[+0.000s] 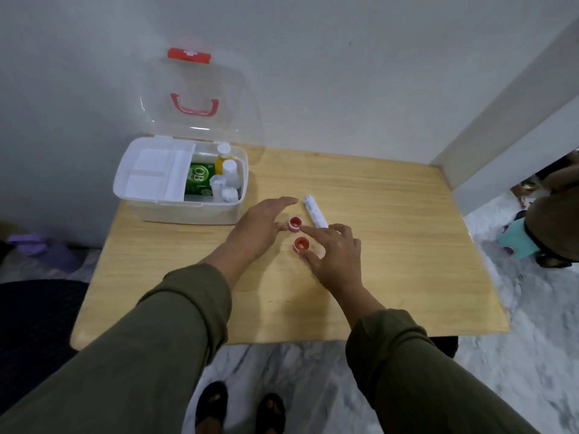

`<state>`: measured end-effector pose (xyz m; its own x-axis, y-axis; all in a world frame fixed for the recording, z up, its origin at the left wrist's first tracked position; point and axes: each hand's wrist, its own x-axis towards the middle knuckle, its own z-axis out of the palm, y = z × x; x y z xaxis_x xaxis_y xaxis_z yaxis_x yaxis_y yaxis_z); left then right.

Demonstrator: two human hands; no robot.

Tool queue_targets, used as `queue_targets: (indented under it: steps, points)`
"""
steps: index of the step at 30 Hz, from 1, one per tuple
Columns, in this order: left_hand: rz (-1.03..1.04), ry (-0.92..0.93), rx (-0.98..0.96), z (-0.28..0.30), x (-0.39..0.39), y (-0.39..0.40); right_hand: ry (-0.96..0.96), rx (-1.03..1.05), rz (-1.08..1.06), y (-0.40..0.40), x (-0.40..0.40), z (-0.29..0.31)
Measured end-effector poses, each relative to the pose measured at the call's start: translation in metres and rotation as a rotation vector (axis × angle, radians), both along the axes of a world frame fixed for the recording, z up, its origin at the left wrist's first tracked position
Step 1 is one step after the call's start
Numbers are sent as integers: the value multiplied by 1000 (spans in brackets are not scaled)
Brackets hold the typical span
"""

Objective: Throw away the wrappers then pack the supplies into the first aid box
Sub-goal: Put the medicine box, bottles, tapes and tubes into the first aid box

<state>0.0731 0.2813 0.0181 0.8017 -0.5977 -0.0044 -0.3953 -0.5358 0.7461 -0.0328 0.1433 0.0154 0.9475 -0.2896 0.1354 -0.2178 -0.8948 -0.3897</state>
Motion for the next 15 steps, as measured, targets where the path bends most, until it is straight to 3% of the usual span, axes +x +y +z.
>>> queue_targets:
  steps: [15]
  points:
    - [-24,55,-52,-41,5,-26,-163,-92,94,-22,8,-47]
